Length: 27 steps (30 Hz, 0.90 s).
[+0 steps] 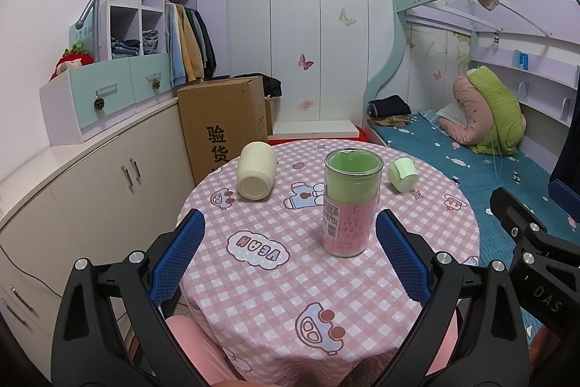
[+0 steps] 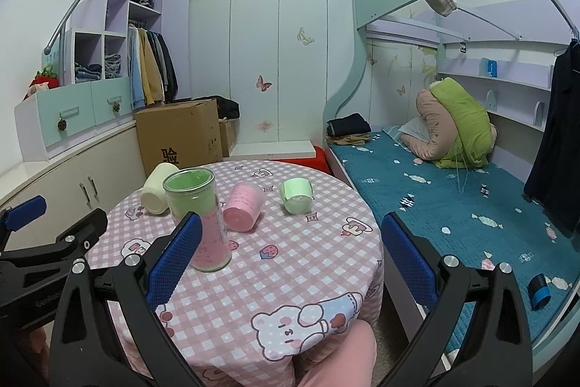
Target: Flip cup upright
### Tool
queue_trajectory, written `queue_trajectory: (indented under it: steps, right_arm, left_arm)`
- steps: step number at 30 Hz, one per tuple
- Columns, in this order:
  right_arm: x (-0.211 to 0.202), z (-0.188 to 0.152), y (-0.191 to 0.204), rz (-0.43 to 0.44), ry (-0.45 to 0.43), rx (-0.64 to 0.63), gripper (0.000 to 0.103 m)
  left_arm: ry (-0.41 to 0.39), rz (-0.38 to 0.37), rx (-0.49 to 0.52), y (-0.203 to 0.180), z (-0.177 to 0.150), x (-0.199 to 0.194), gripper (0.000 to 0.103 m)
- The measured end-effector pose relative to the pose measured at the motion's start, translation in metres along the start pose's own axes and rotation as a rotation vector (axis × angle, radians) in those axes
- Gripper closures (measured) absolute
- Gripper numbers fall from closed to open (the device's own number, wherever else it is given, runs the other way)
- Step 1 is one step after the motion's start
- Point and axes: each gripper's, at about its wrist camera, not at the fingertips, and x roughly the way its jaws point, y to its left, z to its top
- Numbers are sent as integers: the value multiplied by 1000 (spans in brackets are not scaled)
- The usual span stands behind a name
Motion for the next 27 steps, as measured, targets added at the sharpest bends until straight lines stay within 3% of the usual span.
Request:
queue_trajectory:
  steps: [27]
  right_arm:
    - [-1,-3,6,19,7,1,8]
  left_arm:
    - [-4,-5,-20,7,-2,1,7]
